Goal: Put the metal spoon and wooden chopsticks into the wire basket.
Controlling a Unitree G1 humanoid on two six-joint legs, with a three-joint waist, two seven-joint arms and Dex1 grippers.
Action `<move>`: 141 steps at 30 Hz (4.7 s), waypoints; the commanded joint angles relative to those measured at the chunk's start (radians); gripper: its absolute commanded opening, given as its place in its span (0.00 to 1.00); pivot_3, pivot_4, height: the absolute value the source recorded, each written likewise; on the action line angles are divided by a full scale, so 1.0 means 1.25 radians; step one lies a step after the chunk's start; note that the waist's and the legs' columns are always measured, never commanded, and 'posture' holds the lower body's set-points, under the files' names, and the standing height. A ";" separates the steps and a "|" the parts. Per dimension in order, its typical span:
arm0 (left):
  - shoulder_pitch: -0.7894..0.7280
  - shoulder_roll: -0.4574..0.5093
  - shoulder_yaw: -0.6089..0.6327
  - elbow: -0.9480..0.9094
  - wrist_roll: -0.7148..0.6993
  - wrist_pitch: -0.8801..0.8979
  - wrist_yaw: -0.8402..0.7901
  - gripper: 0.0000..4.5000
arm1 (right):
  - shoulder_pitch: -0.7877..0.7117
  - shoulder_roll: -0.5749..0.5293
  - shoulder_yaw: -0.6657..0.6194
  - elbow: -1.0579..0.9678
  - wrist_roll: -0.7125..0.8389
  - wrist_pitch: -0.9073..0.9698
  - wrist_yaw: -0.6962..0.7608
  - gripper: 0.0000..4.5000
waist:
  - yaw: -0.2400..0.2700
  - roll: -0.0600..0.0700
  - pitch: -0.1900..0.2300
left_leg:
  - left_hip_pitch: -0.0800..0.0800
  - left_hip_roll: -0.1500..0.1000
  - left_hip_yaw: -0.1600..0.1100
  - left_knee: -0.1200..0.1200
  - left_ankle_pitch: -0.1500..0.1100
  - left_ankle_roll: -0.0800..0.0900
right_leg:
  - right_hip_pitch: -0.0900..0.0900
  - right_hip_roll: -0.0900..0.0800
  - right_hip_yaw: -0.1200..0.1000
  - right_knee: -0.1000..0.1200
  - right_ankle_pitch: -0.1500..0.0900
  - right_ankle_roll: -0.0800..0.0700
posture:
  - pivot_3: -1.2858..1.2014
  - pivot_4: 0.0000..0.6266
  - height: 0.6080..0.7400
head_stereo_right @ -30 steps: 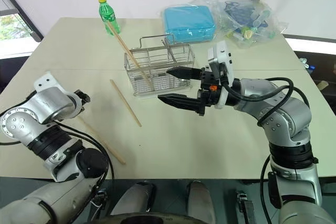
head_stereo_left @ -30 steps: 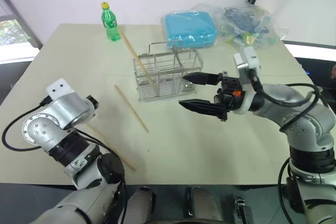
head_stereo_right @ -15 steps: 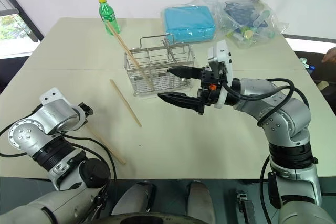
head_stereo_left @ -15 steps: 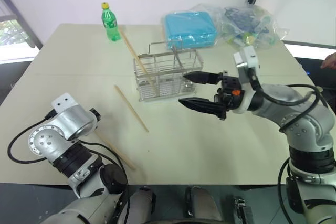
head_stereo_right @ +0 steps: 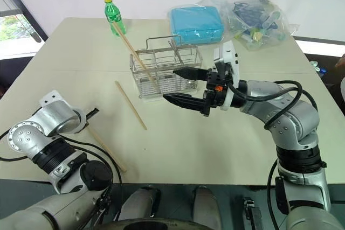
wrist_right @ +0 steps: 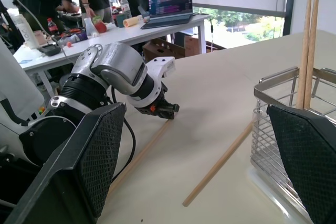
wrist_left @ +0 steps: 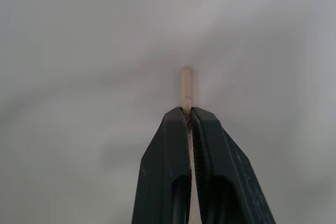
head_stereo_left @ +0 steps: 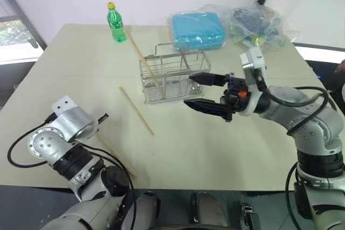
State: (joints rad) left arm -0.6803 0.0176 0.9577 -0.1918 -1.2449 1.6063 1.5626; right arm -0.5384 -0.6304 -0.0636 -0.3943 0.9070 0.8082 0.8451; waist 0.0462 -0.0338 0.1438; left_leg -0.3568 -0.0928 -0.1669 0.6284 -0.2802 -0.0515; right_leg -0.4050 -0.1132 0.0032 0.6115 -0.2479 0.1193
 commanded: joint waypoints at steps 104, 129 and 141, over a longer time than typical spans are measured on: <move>-0.311 0.099 -0.195 0.357 0.787 -0.037 -0.848 0.99 | 0.034 0.010 -0.017 -0.036 0.012 0.004 -0.052 0.99 | -0.026 -0.002 0.004 | 0.000 0.001 0.000 -0.001 -0.001 0.000 | 0.000 0.001 -0.003 0.000 0.000 0.002 | 0.52 0.24 0.92; -0.350 0.199 -0.289 0.620 0.843 -0.451 -0.918 0.01 | 0.057 0.010 -0.036 -0.050 0.028 0.003 -0.087 0.99 | -0.012 0.002 0.002 | 0.000 0.001 0.001 0.000 -0.001 0.000 | 0.000 0.000 -0.004 0.001 0.000 0.003 | 0.52 0.24 0.92; -0.451 0.388 -0.228 0.422 0.580 -0.785 -1.272 0.01 | 0.063 0.008 -0.051 -0.066 0.074 0.043 -0.113 0.99 | -0.025 0.001 0.002 | -0.001 0.002 0.002 0.000 -0.001 0.001 | -0.001 -0.001 -0.004 0.000 0.000 0.003 | 0.52 0.24 0.92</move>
State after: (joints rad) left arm -1.2104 0.4878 0.6687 0.3981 -0.4475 0.6104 0.0355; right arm -0.4607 -0.6219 -0.1068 -0.4327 0.9751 0.8676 0.7080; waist 0.0145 -0.0324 0.1469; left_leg -0.3575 -0.0910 -0.1651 0.6289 -0.2823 -0.0499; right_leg -0.4054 -0.1143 -0.0017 0.6108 -0.2474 0.1226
